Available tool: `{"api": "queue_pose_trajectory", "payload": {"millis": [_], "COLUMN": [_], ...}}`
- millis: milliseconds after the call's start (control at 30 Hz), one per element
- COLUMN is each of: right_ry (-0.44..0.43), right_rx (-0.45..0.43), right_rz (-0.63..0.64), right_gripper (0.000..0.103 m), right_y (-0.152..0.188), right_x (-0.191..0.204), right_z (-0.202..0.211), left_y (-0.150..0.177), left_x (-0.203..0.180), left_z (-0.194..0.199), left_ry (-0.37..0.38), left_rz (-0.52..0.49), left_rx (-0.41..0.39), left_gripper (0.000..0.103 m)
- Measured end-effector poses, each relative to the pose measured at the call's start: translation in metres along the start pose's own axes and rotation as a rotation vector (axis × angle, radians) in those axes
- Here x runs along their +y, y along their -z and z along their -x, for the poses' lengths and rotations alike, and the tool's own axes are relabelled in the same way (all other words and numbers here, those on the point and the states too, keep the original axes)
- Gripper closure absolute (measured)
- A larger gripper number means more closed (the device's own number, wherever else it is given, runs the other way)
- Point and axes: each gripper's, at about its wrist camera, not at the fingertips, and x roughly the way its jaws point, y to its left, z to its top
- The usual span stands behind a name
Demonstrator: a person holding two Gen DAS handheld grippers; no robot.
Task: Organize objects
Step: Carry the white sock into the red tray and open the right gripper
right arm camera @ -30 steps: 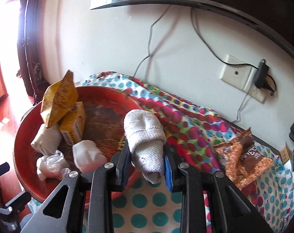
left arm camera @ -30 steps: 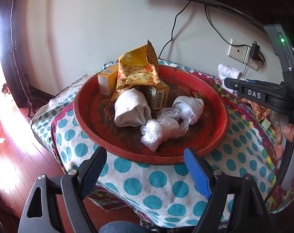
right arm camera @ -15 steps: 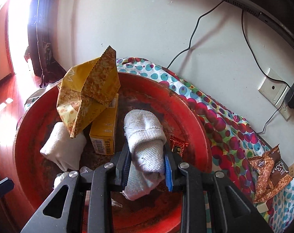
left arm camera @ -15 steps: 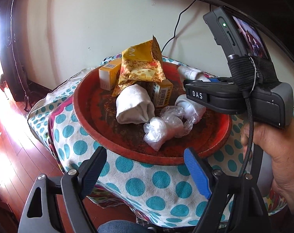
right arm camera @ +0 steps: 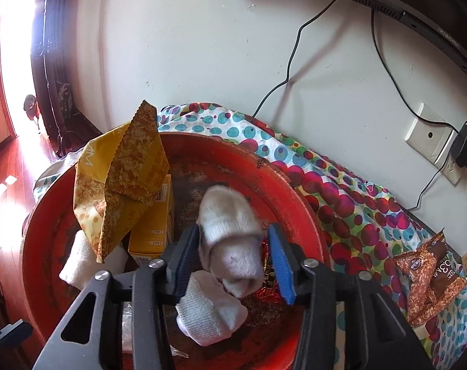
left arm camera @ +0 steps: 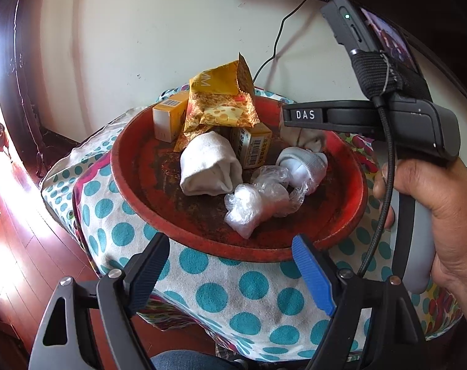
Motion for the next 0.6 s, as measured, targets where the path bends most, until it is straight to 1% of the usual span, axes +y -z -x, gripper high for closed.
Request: {"api": "queue_pose_trajectory", "payload": {"millis": [33, 67, 100, 200, 300, 367, 433, 500, 600], "right_ry": [0.001, 0.0, 0.008, 0.063, 0.14, 0.149, 0.19, 0.213, 0.269], "right_rx": [-0.016, -0.026, -0.036, -0.066, -0.061, -0.039, -0.018, 0.008, 0.042], "right_rz": [-0.011, -0.022, -0.033, -0.07, -0.137, -0.221, -0.283, -0.326, -0.36], "right_gripper": [0.037, 0.029, 0.028, 0.026, 0.025, 0.025, 0.025, 0.025, 0.025], "right_y": [0.0, 0.001, 0.001, 0.009, 0.03, 0.047, 0.067, 0.088, 0.119], "right_x": [-0.004, -0.008, -0.013, -0.036, -0.077, -0.112, -0.144, -0.171, -0.205], "right_z": [0.004, 0.007, 0.011, 0.023, 0.028, 0.031, 0.033, 0.035, 0.039], "left_y": [0.0, 0.0, 0.001, 0.001, 0.0, 0.001, 0.004, 0.007, 0.012], "left_x": [-0.001, -0.001, -0.003, -0.006, -0.01, -0.015, -0.022, -0.03, -0.043], "left_z": [-0.001, -0.001, -0.001, 0.003, 0.008, 0.008, 0.007, 0.006, 0.007], "left_ry": [0.001, 0.0, 0.0, 0.001, 0.01, 0.024, 0.016, 0.017, 0.011], "left_rz": [-0.001, -0.005, -0.009, -0.027, -0.042, -0.053, -0.074, -0.098, -0.138], "left_rx": [0.001, 0.002, 0.003, -0.017, -0.045, -0.043, -0.039, -0.034, -0.042], "left_gripper": [0.019, 0.019, 0.019, 0.019, 0.019, 0.019, 0.019, 0.019, 0.019]}}
